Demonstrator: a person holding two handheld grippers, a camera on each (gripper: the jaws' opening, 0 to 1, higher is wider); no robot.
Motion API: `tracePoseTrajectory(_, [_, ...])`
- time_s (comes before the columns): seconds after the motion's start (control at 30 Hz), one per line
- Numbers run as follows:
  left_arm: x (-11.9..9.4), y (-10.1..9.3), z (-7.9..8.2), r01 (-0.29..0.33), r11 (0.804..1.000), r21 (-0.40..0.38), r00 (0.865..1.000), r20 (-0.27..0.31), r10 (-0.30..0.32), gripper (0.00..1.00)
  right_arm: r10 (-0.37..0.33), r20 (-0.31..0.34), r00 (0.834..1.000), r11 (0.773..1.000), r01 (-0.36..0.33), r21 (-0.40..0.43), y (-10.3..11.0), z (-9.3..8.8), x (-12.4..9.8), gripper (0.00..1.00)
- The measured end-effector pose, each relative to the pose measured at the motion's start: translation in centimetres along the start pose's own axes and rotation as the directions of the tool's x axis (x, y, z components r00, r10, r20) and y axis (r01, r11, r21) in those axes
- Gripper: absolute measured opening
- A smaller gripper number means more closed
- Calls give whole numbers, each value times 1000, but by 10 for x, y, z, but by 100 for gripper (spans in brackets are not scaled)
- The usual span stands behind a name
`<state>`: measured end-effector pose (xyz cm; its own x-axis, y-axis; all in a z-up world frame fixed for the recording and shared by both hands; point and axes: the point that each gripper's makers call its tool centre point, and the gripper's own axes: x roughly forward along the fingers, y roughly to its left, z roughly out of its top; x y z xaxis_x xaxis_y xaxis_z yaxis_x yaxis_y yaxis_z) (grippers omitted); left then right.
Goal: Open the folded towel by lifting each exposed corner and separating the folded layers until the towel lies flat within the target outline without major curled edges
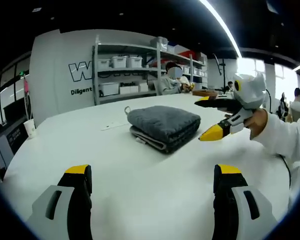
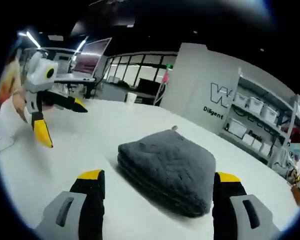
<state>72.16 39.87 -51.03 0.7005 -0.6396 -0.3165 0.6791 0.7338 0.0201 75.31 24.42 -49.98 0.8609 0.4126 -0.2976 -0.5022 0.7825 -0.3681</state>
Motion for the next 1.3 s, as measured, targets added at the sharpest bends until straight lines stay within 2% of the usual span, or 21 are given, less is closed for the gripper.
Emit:
tracePoseTrajectory(0.1, [-1, 0, 0, -1, 1000, -7, 1000, 6, 1, 100, 6, -11, 1000, 999, -6, -43, 9, 6, 16, 82])
tracePoseTrajectory(0.17, [-2, 0, 0, -2, 1000, -14, 1000, 9, 2, 100, 13, 6, 1000, 998, -13, -60, 15, 14, 26, 78])
tracePoseTrajectory(0.27, [-4, 1, -1, -6, 1000, -23, 1000, 15, 6, 100, -2, 3, 1000, 994, 3, -111, 16, 17, 36, 71])
tracePoseTrajectory(0.47, [-4, -4, -1, 5, 1000, -24, 1000, 20, -4, 100, -15, -45, 999, 978, 5, -209, 21, 8, 48, 64])
tracePoseTrajectory(0.63, [-5, -1, 1, 5, 1000, -26, 1000, 25, -4, 100, -29, -29, 999, 957, 19, -289, 24, 7, 50, 55])
tracePoseTrajectory(1.0, [-3, 1, 1, 8, 1000, -28, 1000, 23, -7, 100, 46, -6, 999, 946, -45, -320, 40, 9, 48, 22])
tracePoseTrajectory(1.17, [-1, 8, 0, 5, 1000, -31, 1000, 17, -5, 100, 66, 0, 998, 942, -63, -329, 44, 8, 47, 15])
tracePoseTrajectory(1.3, [-1, 12, 1, 5, 999, -32, 1000, 16, -5, 100, 73, 15, 997, 948, -65, -312, 40, 10, 43, 9])
